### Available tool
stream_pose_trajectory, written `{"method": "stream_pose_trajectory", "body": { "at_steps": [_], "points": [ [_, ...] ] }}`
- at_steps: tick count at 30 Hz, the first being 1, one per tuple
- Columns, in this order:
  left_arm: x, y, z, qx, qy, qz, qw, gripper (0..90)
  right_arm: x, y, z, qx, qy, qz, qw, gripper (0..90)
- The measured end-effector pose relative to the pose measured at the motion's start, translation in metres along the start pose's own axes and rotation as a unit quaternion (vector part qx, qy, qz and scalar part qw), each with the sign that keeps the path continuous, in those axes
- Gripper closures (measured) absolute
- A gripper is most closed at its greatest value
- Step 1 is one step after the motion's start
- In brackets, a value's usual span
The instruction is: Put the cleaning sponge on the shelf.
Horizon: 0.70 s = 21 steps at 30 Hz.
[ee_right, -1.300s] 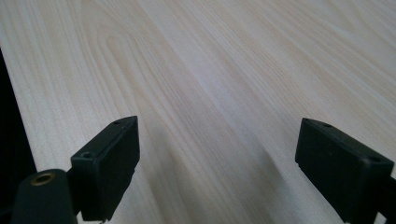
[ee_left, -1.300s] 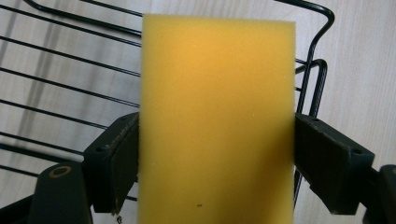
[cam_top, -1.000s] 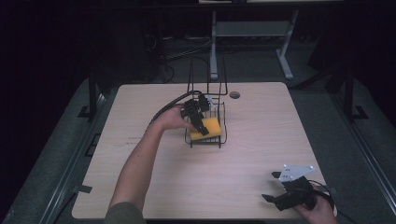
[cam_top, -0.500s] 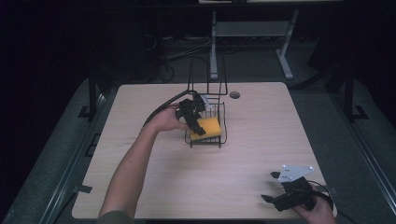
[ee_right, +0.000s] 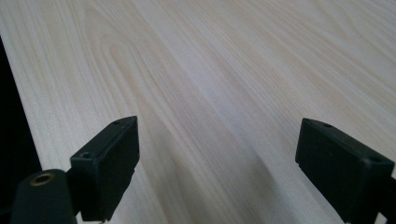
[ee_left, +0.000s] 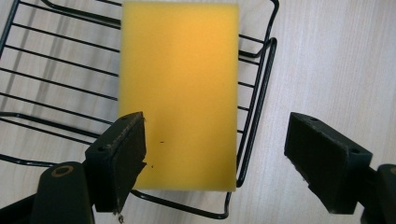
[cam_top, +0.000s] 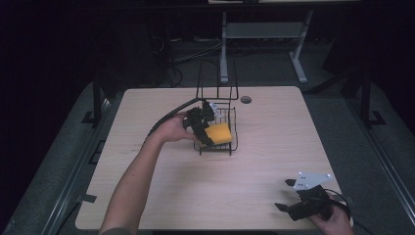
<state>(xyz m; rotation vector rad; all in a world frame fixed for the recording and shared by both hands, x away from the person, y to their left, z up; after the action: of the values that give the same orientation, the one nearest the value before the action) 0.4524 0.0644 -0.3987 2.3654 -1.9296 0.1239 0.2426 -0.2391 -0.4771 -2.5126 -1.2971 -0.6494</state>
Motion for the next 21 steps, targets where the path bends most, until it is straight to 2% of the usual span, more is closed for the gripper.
{"method": "stream_pose_trajectory", "body": {
  "at_steps": [2, 3, 8, 10, 16, 19, 21],
  "points": [
    [-0.001, 0.001, -0.001, 0.002, 0.009, 0.002, 1.0000, 20.7, 0.000, -0.001, 0.000, 0.002, 0.000, 0.002, 1.0000, 13.3],
    [-0.003, 0.003, -0.001, 0.000, 0.010, -0.009, 0.9999, 20.7, 0.000, -0.001, 0.000, 0.002, 0.000, 0.002, 1.0000, 13.3],
    [-0.009, 0.006, 0.000, 0.007, 0.008, -0.004, 0.9999, 20.6, 0.001, 0.000, 0.001, 0.000, -0.001, -0.004, 1.0000, 13.3],
    [-0.011, 0.009, -0.001, 0.010, 0.020, -0.002, 0.9997, 20.9, 0.002, -0.001, 0.001, 0.000, -0.001, -0.005, 1.0000, 13.3],
    [-0.016, 0.017, 0.001, 0.012, 0.009, 0.007, 0.9999, 21.0, 0.003, -0.002, 0.001, 0.001, -0.001, -0.003, 1.0000, 13.3],
    [-0.018, 0.022, -0.001, 0.013, 0.025, 0.010, 0.9995, 21.0, 0.003, -0.001, 0.001, -0.001, -0.002, -0.005, 1.0000, 13.3],
    [-0.020, 0.026, -0.001, 0.014, 0.024, 0.012, 0.9995, 21.0, 0.003, -0.001, 0.001, -0.001, -0.002, -0.005, 1.0000, 13.3]
  ]
}}
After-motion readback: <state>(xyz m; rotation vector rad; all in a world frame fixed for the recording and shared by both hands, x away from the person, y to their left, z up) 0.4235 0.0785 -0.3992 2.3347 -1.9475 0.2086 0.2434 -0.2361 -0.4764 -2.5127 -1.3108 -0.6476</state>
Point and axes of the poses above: each handheld gripper's, and its own axes: z roughly forward along the jaws, x roughly out of its top, y roughly to its right, the point moved 3 cm from there along z, roughly forward along the jaws, and after that the axes turned 14 degrees about -y, right-handed, at the moved point
